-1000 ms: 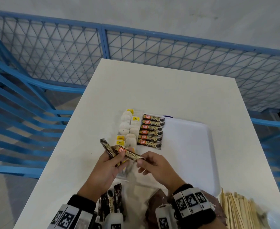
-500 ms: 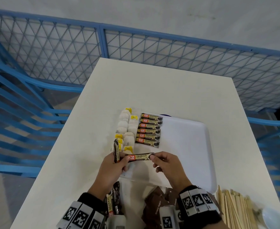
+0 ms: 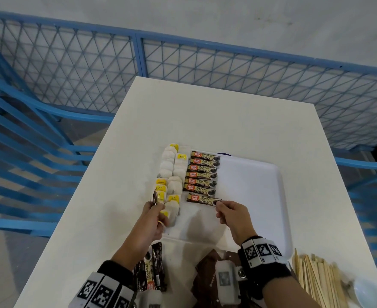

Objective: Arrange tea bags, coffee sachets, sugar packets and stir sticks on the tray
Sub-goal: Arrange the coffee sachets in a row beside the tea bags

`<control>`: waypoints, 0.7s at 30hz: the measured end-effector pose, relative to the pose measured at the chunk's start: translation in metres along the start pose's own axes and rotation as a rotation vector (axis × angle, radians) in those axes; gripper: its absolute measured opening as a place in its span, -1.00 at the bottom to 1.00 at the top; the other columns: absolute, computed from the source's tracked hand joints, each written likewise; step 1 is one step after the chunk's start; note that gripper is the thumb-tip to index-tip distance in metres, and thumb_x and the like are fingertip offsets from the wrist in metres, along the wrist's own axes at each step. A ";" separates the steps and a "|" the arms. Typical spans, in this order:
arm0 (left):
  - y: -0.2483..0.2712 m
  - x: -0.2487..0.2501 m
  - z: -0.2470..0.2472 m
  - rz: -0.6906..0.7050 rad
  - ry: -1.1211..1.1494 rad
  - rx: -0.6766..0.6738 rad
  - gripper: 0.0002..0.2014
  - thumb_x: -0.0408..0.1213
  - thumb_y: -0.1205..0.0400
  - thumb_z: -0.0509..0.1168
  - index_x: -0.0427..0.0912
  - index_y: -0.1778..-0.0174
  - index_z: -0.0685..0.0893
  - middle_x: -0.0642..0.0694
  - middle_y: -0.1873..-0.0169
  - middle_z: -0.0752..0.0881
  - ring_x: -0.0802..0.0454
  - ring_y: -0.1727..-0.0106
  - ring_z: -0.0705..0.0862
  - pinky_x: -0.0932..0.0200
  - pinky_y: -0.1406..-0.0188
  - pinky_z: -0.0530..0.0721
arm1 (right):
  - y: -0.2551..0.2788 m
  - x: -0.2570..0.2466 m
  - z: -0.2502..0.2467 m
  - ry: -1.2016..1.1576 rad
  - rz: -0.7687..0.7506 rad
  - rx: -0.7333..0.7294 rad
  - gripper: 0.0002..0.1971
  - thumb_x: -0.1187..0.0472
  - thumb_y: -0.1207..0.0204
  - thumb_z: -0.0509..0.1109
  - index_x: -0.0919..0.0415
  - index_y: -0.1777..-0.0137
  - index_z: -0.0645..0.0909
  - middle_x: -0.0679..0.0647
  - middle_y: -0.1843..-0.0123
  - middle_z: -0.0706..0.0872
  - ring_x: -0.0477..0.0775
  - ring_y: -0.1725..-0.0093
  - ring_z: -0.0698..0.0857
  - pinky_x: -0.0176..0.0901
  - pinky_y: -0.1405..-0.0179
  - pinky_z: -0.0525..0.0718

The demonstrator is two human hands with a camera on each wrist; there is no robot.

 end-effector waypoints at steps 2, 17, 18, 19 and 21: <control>0.002 -0.002 0.000 -0.006 -0.025 -0.015 -0.85 -0.27 -0.72 0.04 -0.21 0.07 0.47 -0.17 0.42 0.49 0.14 0.68 0.25 0.32 0.65 0.18 | -0.004 0.002 0.002 0.066 -0.005 0.027 -0.88 0.32 -0.57 0.33 0.33 0.11 0.69 0.09 0.39 0.64 -0.03 0.42 0.54 -0.30 0.46 0.54; 0.011 0.002 0.004 0.011 -0.097 -0.057 -0.79 -0.21 -0.70 0.17 -0.24 -0.07 0.63 -0.07 0.48 0.55 0.04 0.43 0.54 0.20 0.31 0.54 | -0.011 -0.017 0.012 0.486 -0.316 0.191 -0.86 0.17 -0.53 0.40 0.22 0.11 0.53 0.07 0.21 0.65 0.03 0.19 0.61 -0.35 0.29 0.47; 0.010 0.002 0.006 0.012 -0.113 -0.064 -0.78 -0.18 -0.69 0.19 -0.24 -0.05 0.63 -0.02 0.56 0.57 0.04 0.46 0.54 0.21 0.33 0.54 | -0.006 -0.022 0.016 0.476 -0.391 0.172 -0.88 0.19 -0.53 0.40 0.22 0.08 0.55 0.10 0.15 0.66 -0.03 0.22 0.61 -0.45 0.31 0.47; 0.010 0.002 0.007 0.014 -0.135 -0.076 -0.78 -0.17 -0.69 0.19 -0.24 -0.04 0.63 0.00 0.61 0.56 0.05 0.49 0.53 0.22 0.36 0.52 | 0.002 -0.029 0.021 0.456 -0.466 0.125 -0.91 0.21 -0.53 0.40 0.21 0.04 0.58 0.10 0.11 0.66 -0.10 0.24 0.59 -0.52 0.31 0.49; 0.010 0.003 0.009 0.035 -0.193 -0.114 -0.77 -0.18 -0.70 0.16 -0.26 -0.01 0.63 -0.02 0.61 0.53 0.06 0.52 0.47 0.23 0.40 0.45 | 0.019 -0.040 0.037 0.404 -0.561 -0.046 -0.87 0.22 -0.55 0.37 0.14 -0.08 0.61 0.04 0.05 0.65 -0.15 0.20 0.60 -0.56 0.23 0.51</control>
Point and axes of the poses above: each hand's wrist, its own y-axis away from the middle knuckle, its own z-axis out of the palm, x = y × z, the point moved 6 cm from there along -y, towards the middle knuckle
